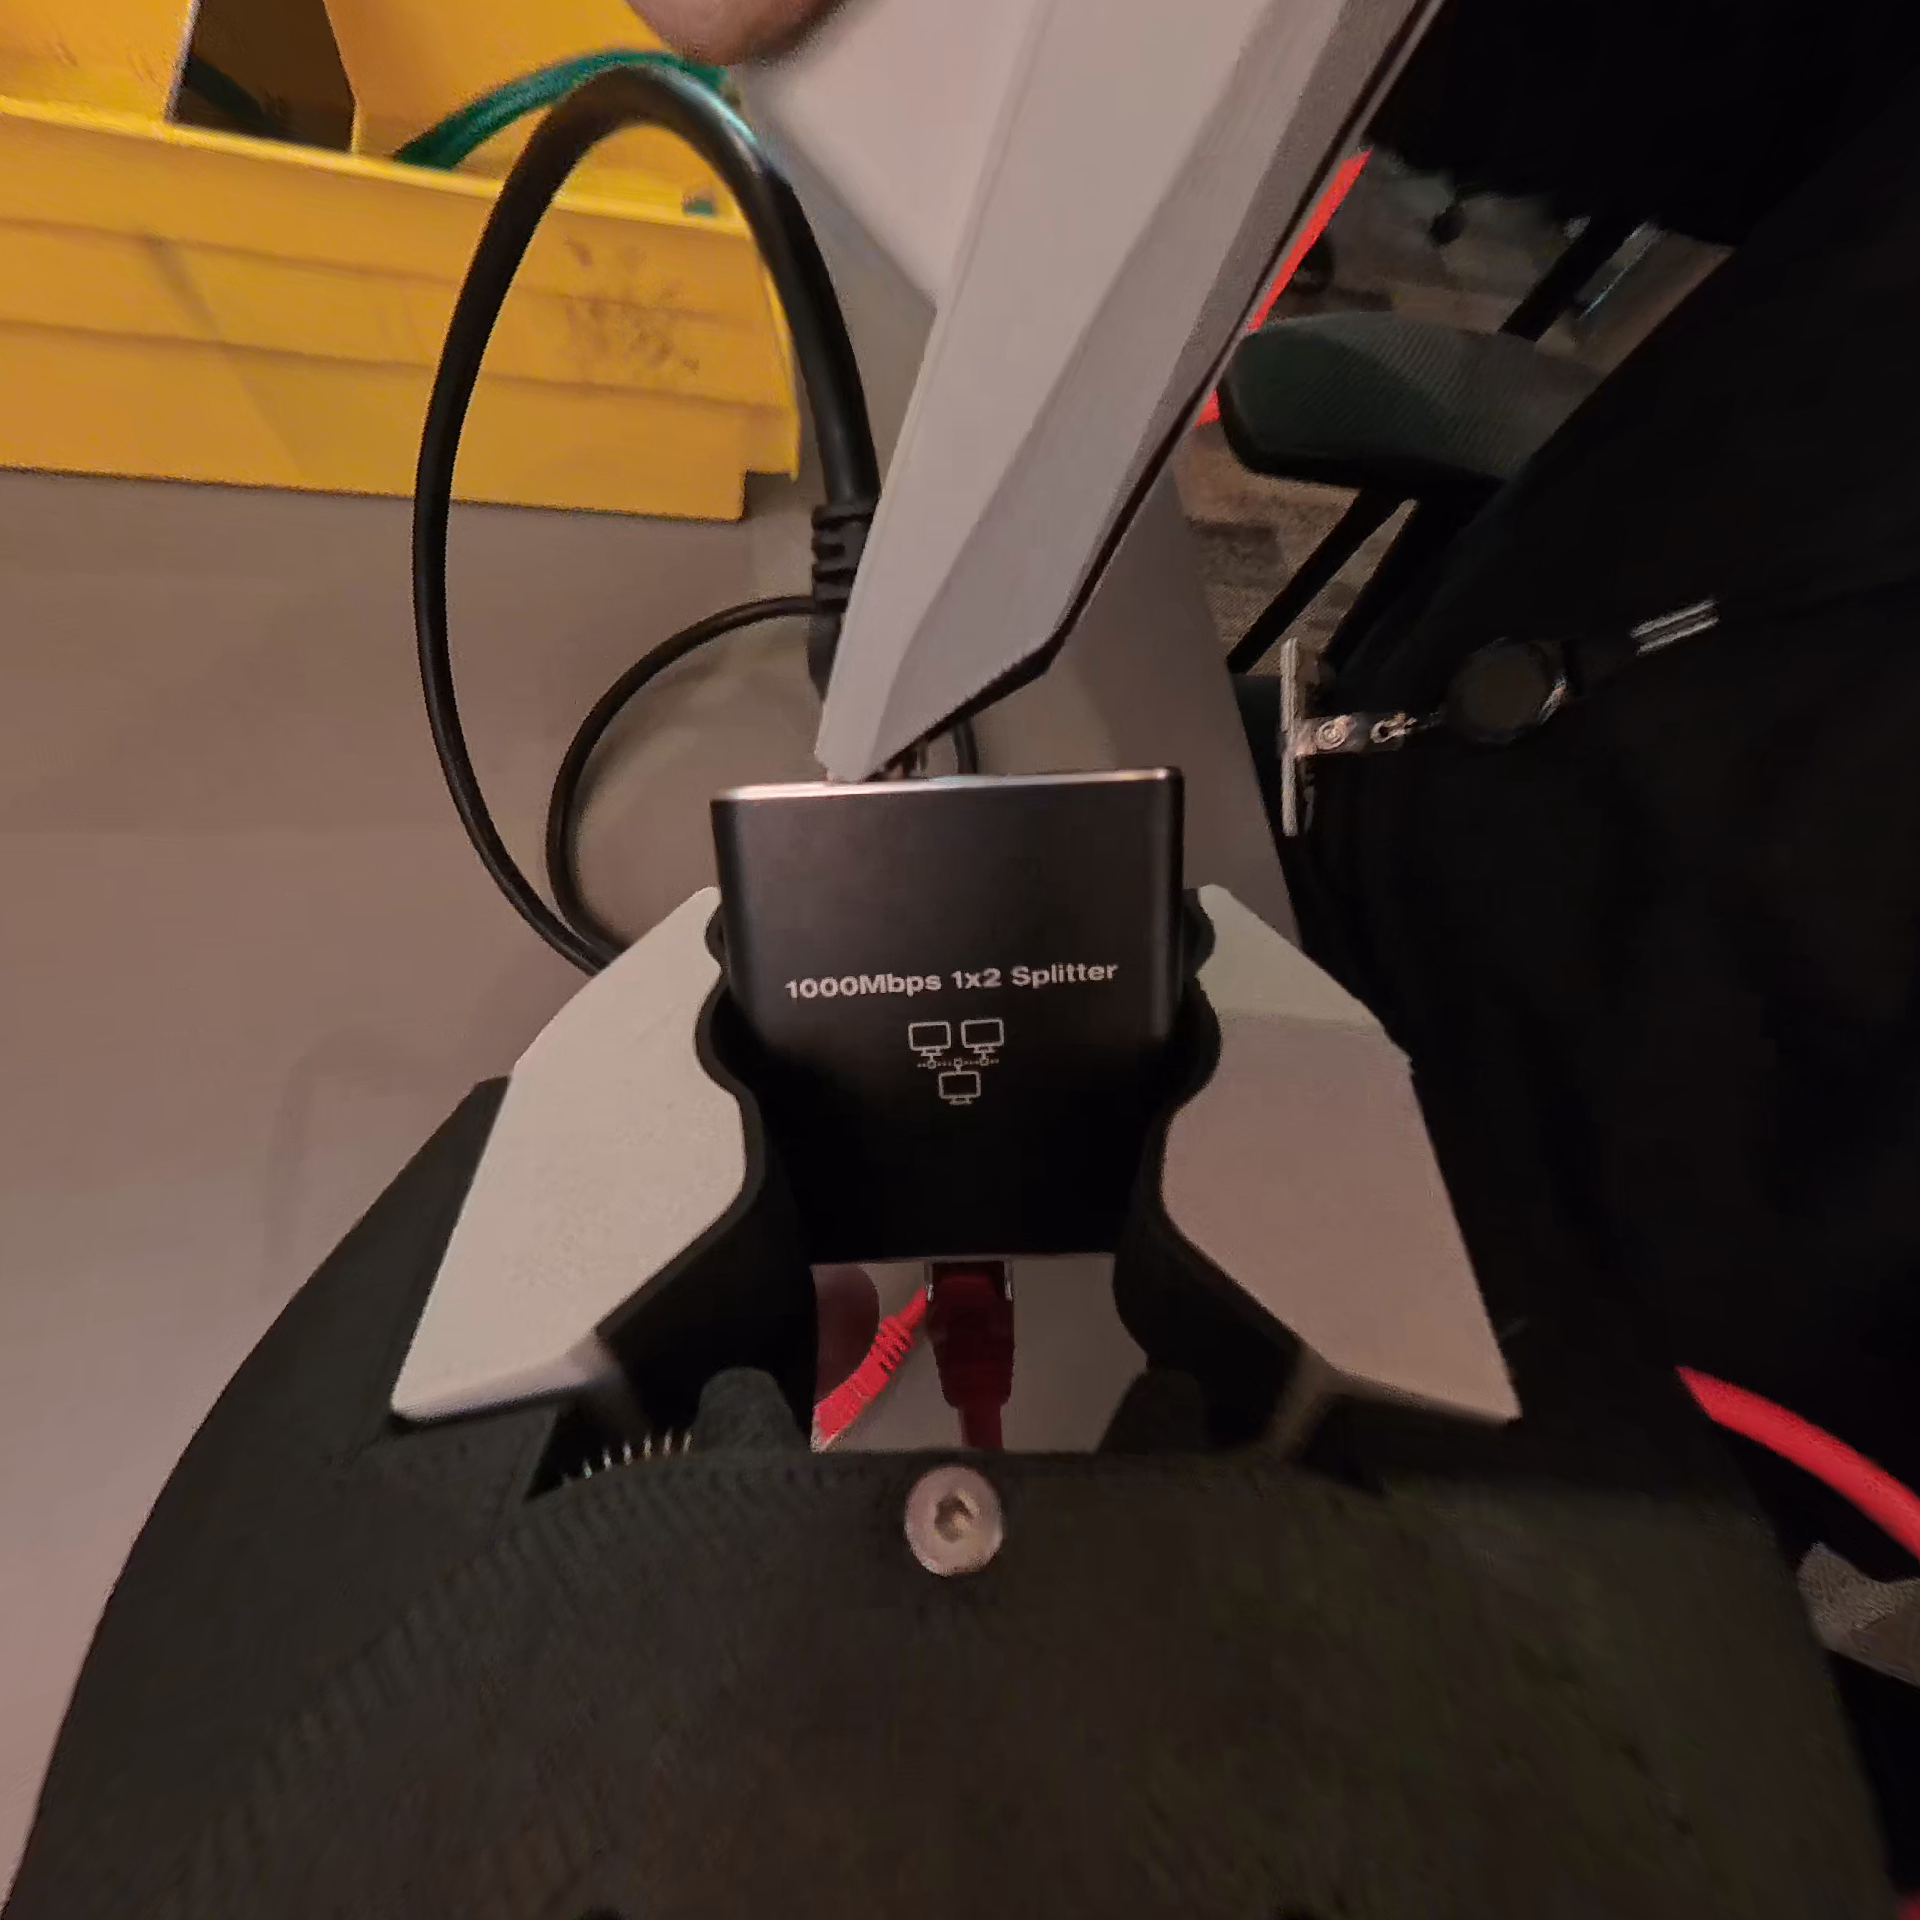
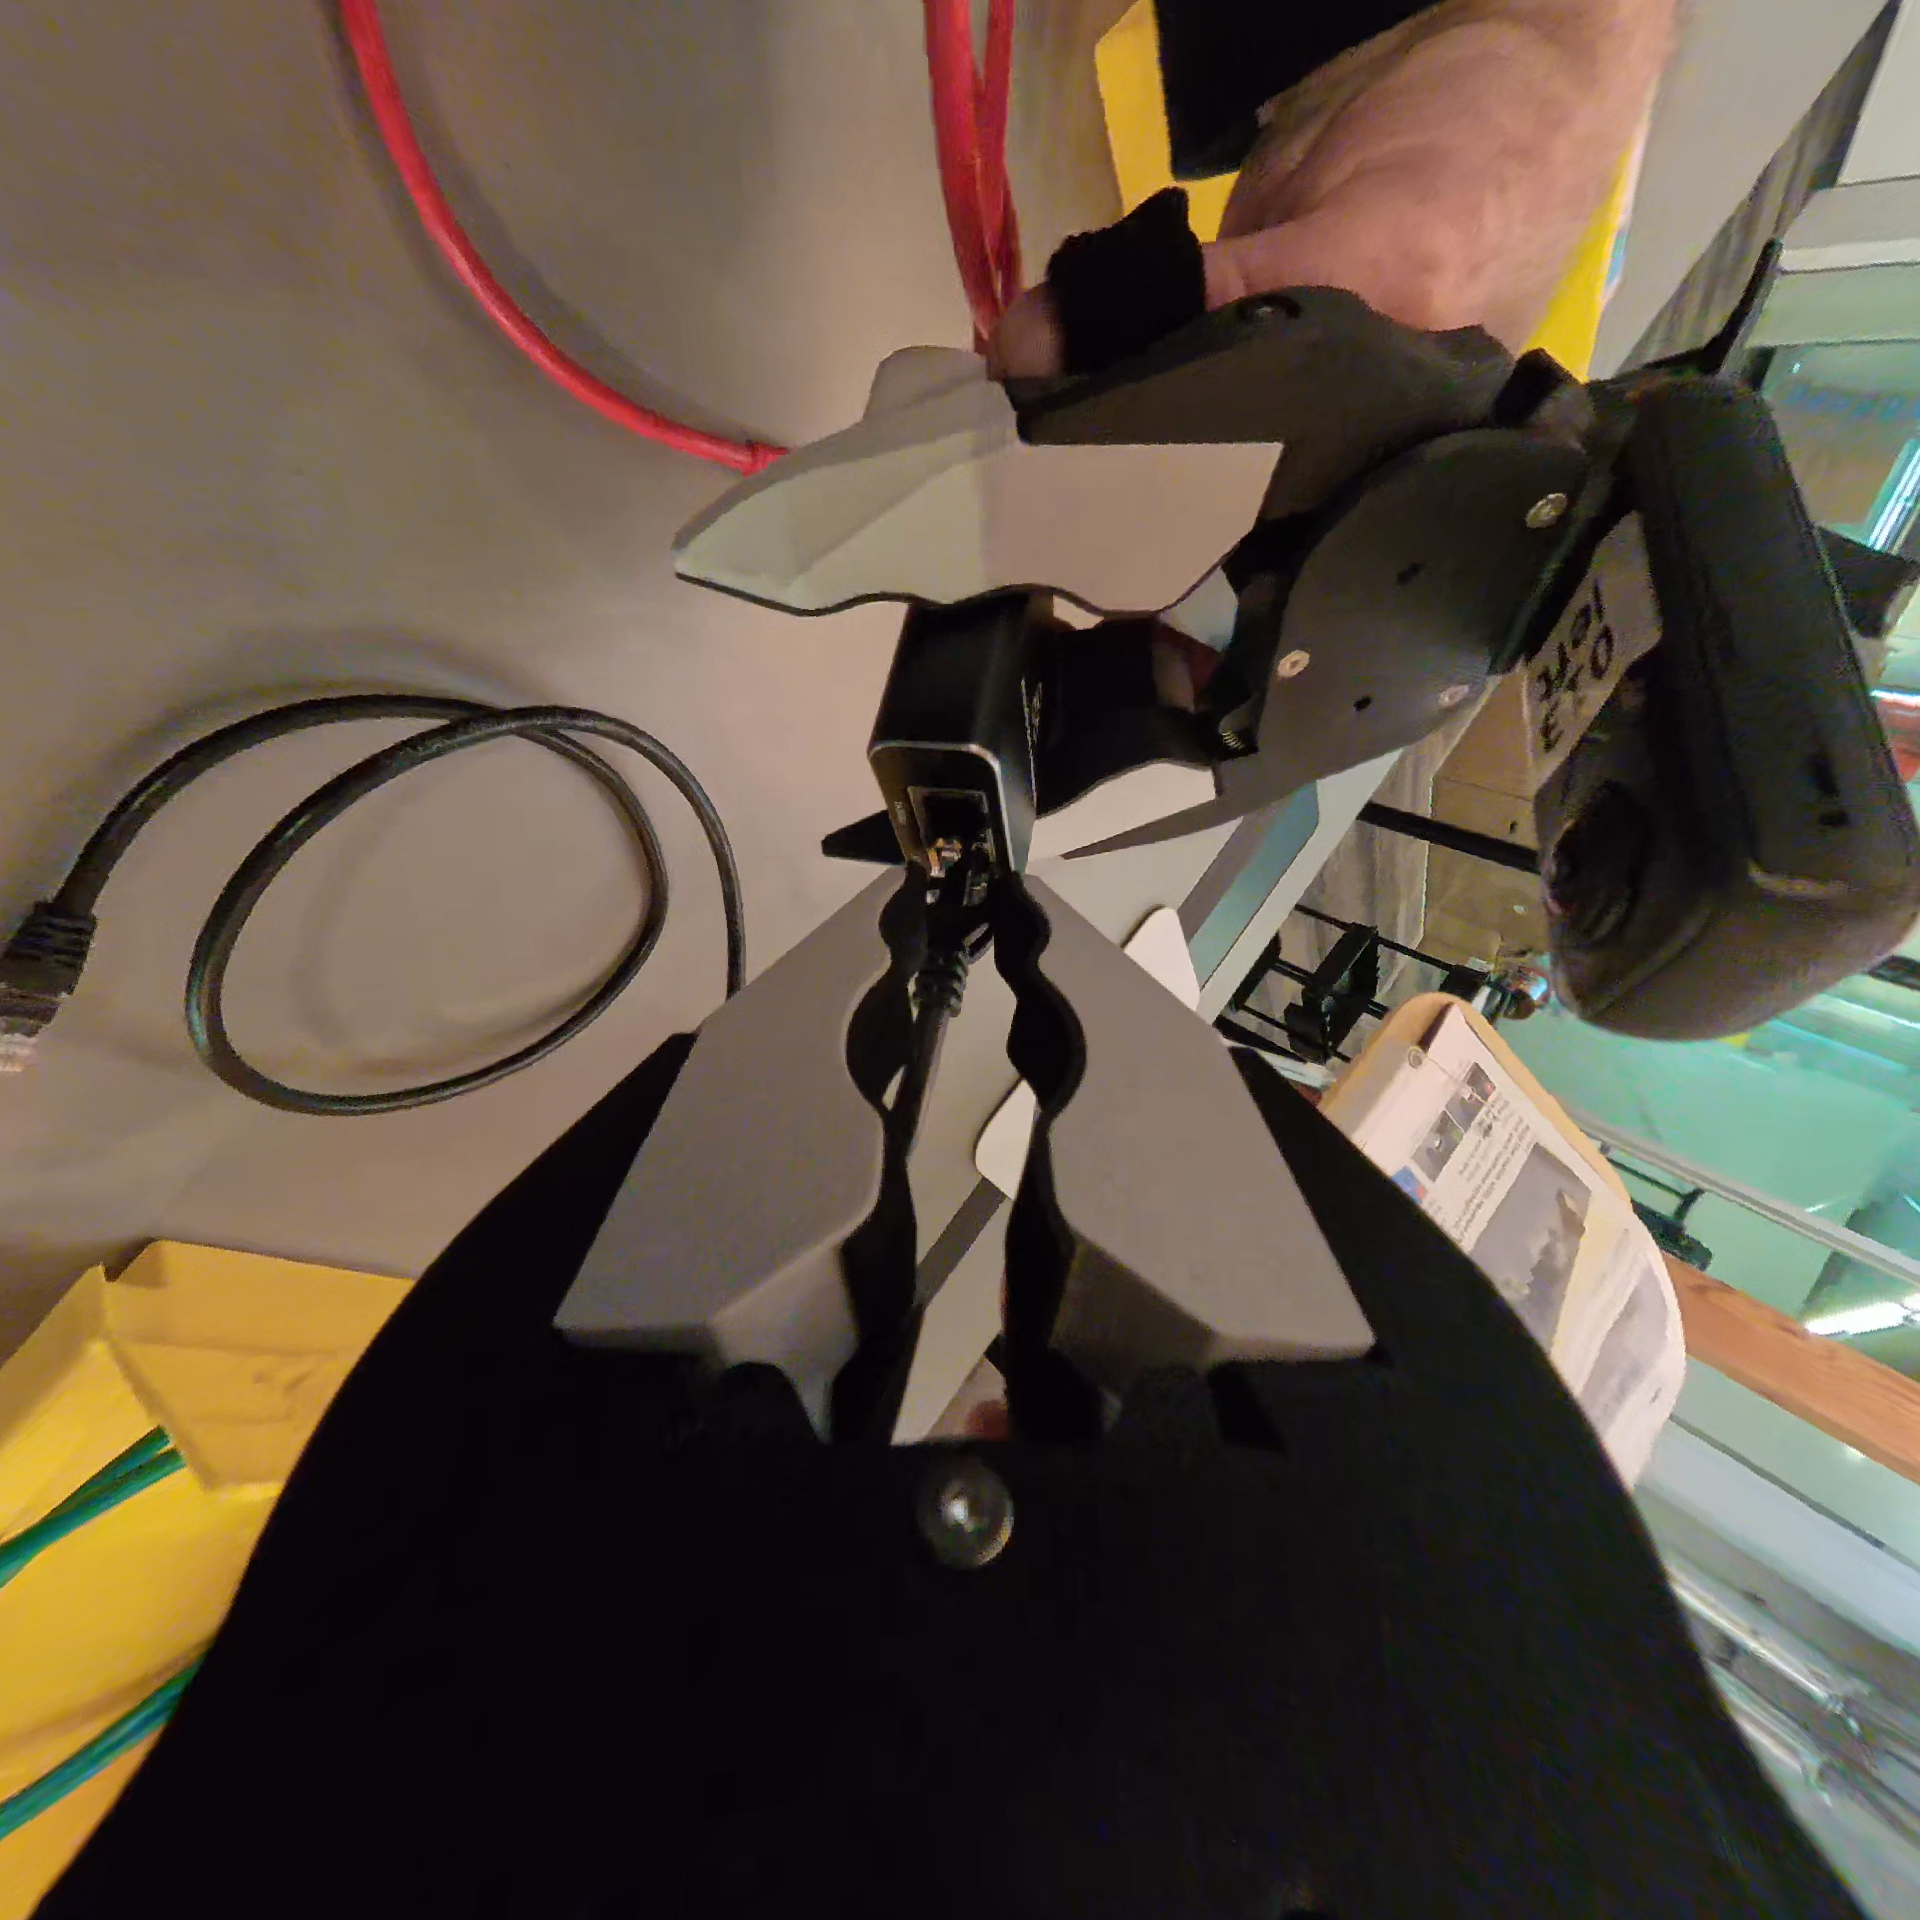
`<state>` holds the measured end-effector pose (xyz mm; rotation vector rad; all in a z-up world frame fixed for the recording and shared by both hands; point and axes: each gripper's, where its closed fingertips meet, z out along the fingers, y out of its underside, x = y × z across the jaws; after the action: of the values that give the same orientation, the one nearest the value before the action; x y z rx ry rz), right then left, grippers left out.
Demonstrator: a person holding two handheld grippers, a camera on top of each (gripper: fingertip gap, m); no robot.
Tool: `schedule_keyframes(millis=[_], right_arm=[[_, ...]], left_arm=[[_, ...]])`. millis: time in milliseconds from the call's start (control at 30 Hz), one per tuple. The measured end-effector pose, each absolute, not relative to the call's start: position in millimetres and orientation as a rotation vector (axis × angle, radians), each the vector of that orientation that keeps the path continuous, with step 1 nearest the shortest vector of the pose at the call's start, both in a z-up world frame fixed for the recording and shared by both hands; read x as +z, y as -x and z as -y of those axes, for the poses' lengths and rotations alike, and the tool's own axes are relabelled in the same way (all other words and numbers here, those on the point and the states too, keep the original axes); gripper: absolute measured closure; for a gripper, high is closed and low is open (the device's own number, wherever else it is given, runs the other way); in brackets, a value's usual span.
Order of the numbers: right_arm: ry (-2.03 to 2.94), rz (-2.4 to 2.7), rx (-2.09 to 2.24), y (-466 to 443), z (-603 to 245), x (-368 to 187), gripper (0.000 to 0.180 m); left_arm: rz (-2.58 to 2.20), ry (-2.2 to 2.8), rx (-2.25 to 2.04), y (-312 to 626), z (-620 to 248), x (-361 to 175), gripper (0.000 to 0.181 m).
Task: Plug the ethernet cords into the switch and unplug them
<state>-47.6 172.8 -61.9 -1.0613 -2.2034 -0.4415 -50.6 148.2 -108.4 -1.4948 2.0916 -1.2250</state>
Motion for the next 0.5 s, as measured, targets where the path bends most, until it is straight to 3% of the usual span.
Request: schedule_keyframes(millis=[200,500], right_arm=[[1.092,2.153,-0.402,48.8,-169.6,-57.7,0.17],[1.236,2.047,0.046,51.8,-168.2,-54.8,0.167]], left_arm=[[-2.085,1.472,-1.325,51.4,-142.3,-103.1,0.105],[-2.065,1.516,-1.353,52.7,-144.0,-98.4,0.105]])
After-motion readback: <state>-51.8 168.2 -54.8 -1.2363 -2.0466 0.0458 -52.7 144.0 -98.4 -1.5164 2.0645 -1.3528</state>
